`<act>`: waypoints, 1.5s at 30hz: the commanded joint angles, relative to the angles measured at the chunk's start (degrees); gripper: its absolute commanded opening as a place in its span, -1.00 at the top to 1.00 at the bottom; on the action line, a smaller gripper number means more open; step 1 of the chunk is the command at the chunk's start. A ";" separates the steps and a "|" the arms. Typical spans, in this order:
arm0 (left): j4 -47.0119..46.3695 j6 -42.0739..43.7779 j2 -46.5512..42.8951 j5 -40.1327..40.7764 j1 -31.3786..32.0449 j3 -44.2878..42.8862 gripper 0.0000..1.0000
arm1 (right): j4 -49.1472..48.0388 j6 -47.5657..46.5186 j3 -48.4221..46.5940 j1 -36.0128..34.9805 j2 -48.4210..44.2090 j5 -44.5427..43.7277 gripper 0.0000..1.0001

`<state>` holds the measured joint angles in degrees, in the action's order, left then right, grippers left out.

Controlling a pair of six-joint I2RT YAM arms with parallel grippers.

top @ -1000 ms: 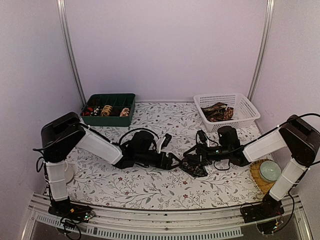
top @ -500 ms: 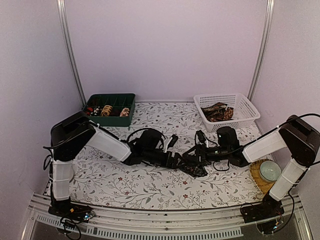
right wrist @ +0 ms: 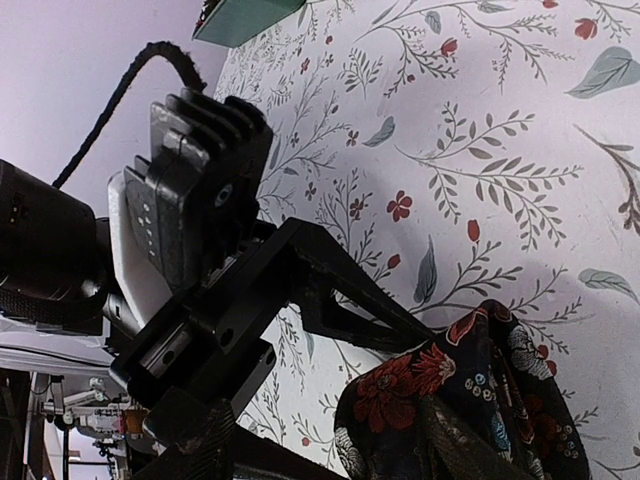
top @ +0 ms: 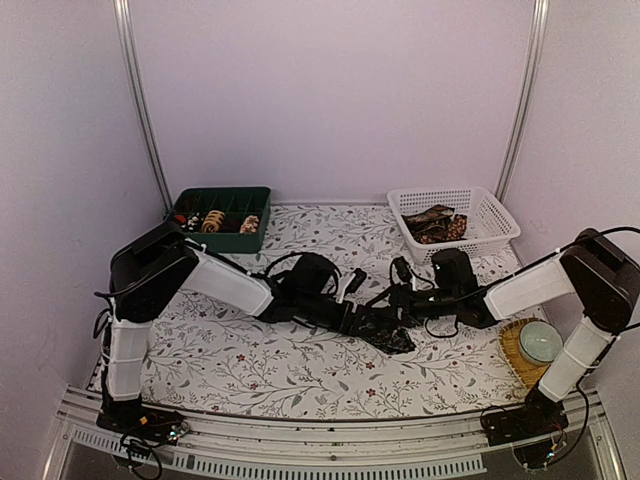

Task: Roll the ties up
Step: Roll the tie at the center of the board.

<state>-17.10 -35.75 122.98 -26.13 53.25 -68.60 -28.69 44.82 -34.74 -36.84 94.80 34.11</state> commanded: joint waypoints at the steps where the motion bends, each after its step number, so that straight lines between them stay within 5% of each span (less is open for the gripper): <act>1: 8.05 -0.03 3.25 5.74 -0.33 1.40 -0.44 | 7.51 -2.10 -0.62 -1.22 -4.55 1.83 -0.24; 18: 5.33 -0.15 1.86 4.84 -0.29 4.41 -0.39 | 17.02 -5.29 -9.56 -1.06 -13.92 1.85 -0.41; 27: 3.12 -0.46 -0.48 2.78 -1.68 4.01 -0.51 | 34.59 -17.75 -13.13 -0.87 -16.32 -11.11 -0.58; 36: 4.39 -0.02 0.94 1.53 -1.93 0.65 -0.51 | 28.13 -13.98 -6.44 -0.69 -14.81 -6.03 -0.27; 45: 3.51 -0.14 0.43 0.70 -1.92 0.47 -0.51 | 29.20 -14.43 -6.29 -0.70 -10.93 -11.58 -0.03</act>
<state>-17.28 -35.62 122.10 -25.30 52.34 -67.81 0.89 30.85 -41.30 -37.50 82.15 25.80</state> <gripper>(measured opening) 0.756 0.523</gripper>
